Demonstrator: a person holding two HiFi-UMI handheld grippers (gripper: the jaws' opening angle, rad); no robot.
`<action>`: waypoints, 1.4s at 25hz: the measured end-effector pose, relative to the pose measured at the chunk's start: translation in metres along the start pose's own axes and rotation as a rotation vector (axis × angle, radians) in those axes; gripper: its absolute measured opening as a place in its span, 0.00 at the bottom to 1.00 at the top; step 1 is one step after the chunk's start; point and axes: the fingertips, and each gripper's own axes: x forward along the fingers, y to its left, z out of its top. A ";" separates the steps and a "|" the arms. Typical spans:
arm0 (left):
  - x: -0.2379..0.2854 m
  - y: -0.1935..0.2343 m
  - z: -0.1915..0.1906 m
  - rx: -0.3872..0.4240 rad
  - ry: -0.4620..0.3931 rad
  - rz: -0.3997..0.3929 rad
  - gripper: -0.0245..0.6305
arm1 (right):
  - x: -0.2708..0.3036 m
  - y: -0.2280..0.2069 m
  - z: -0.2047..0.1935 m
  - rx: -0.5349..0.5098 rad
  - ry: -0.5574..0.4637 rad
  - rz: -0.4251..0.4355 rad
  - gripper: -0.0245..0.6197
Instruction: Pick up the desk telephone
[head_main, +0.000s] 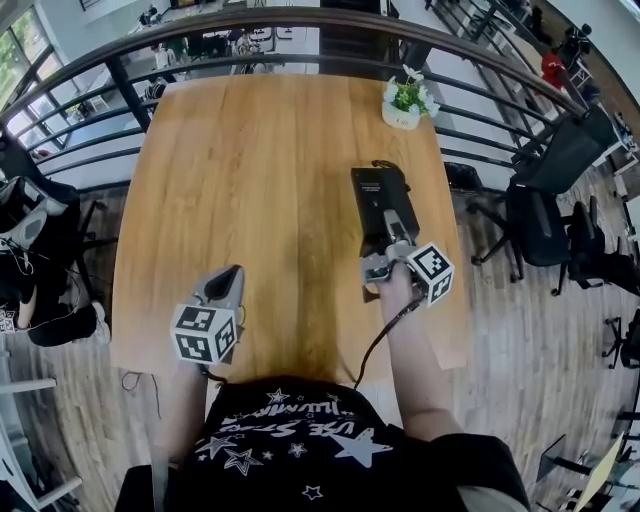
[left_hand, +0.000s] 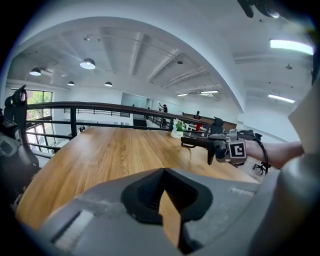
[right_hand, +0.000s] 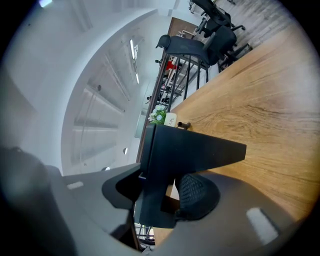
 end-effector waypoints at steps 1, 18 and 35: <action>-0.002 -0.002 0.001 0.001 -0.005 0.001 0.04 | -0.005 0.001 0.000 0.001 0.003 0.005 0.32; -0.066 -0.074 -0.031 -0.006 -0.043 0.043 0.04 | -0.116 0.012 -0.027 -0.029 0.161 0.111 0.33; -0.107 -0.106 -0.070 0.003 -0.033 0.059 0.04 | -0.176 -0.013 -0.054 -0.038 0.223 0.144 0.33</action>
